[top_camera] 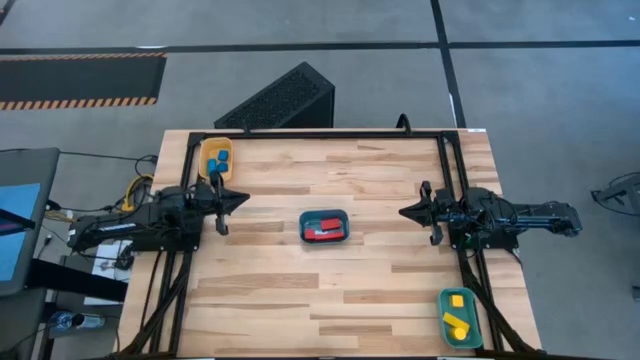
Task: Sort & place blocks by color
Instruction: Return to Home Position
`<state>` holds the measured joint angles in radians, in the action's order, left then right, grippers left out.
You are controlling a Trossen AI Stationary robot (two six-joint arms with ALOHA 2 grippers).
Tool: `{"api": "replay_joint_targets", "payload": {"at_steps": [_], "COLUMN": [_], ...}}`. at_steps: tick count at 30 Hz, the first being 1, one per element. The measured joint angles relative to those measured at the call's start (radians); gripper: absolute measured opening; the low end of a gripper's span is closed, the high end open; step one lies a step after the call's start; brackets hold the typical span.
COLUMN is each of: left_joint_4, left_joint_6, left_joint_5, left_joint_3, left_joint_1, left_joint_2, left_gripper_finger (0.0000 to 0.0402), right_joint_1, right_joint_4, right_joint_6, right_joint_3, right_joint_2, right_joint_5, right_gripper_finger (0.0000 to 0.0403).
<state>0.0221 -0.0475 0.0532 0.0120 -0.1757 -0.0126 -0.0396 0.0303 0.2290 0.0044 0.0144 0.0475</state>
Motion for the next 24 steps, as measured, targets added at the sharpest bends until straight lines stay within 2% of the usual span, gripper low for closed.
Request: {"api": "replay_joint_targets", "payload": {"at_steps": [24], "left_joint_4": [-0.028], "left_joint_6": [0.000], "left_joint_5": [-0.004], "left_joint_3": [0.010], "left_joint_1": [0.000], "left_joint_2": [-0.004], "left_gripper_finger": [0.0000], "right_joint_1": [0.000], "right_joint_4": [0.000], "right_joint_6": [0.001], "right_joint_3": [0.000], "right_joint_2": [0.000], "right_joint_5": [0.000], "right_gripper_finger": [0.0032]}}
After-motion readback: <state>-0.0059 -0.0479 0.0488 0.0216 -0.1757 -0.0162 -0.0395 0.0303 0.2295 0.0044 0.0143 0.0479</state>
